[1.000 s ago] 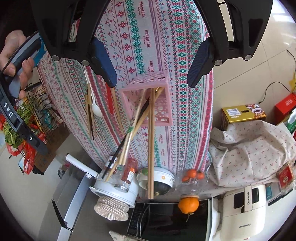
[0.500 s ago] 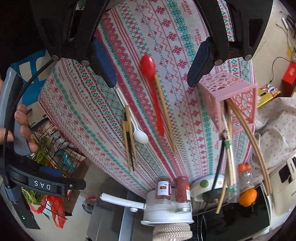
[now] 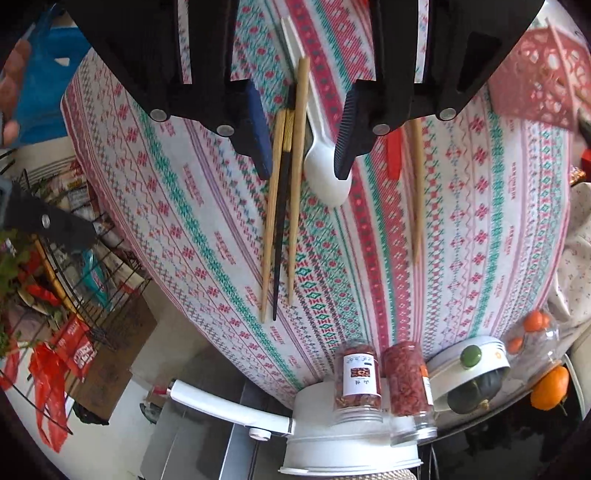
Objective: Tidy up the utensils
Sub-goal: 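Grasp another wooden chopstick with the left tool while the right tool reaches toward the white spoon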
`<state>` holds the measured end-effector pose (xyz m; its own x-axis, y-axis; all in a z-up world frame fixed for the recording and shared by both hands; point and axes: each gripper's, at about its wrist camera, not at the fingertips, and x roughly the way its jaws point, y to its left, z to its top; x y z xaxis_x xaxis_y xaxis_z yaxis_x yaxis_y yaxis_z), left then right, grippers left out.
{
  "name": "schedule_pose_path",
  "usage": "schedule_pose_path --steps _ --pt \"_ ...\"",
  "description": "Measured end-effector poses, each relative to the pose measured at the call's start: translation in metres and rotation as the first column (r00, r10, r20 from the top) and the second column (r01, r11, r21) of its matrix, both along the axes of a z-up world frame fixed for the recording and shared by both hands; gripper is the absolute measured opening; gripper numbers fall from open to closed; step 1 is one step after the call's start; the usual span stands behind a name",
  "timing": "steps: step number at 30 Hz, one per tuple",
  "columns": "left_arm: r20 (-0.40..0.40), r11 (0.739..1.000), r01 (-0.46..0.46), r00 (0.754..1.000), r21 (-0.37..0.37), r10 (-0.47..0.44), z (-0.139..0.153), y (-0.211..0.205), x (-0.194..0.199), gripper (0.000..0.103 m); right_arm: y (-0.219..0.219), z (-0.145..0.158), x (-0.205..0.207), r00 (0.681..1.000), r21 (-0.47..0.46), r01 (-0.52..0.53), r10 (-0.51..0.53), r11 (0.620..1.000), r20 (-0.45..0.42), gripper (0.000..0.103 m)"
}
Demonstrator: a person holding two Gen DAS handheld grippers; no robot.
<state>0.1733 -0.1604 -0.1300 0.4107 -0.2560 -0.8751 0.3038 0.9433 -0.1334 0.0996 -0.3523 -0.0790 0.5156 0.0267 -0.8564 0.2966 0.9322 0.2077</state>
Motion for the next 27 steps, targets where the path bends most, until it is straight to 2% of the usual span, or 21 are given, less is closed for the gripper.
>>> schedule_pose_path --steps 2,8,18,24,27 --pt "-0.007 1.000 -0.011 1.000 -0.013 0.011 -0.012 -0.008 0.020 0.022 -0.006 -0.006 0.004 1.000 0.015 0.014 -0.014 1.000 -0.017 0.085" --pt "-0.016 0.998 -0.050 0.999 -0.044 0.049 -0.033 -0.019 0.061 0.011 -0.020 -0.022 0.011 0.997 0.075 0.048 -0.043 0.996 -0.058 0.085" --pt "-0.041 0.999 -0.051 0.998 -0.009 0.051 -0.042 -0.041 0.089 0.008 -0.021 -0.029 0.018 0.996 0.088 0.059 -0.053 0.994 -0.076 0.085" --pt "-0.004 0.996 -0.010 1.000 0.089 0.011 -0.045 -0.056 0.083 0.007 -0.013 -0.028 0.018 0.996 0.084 0.050 -0.044 0.995 -0.073 0.085" --pt "-0.012 0.998 -0.013 1.000 0.067 0.014 -0.040 -0.051 0.079 0.006 -0.007 -0.027 0.020 0.997 0.077 0.033 -0.027 0.996 -0.076 0.085"
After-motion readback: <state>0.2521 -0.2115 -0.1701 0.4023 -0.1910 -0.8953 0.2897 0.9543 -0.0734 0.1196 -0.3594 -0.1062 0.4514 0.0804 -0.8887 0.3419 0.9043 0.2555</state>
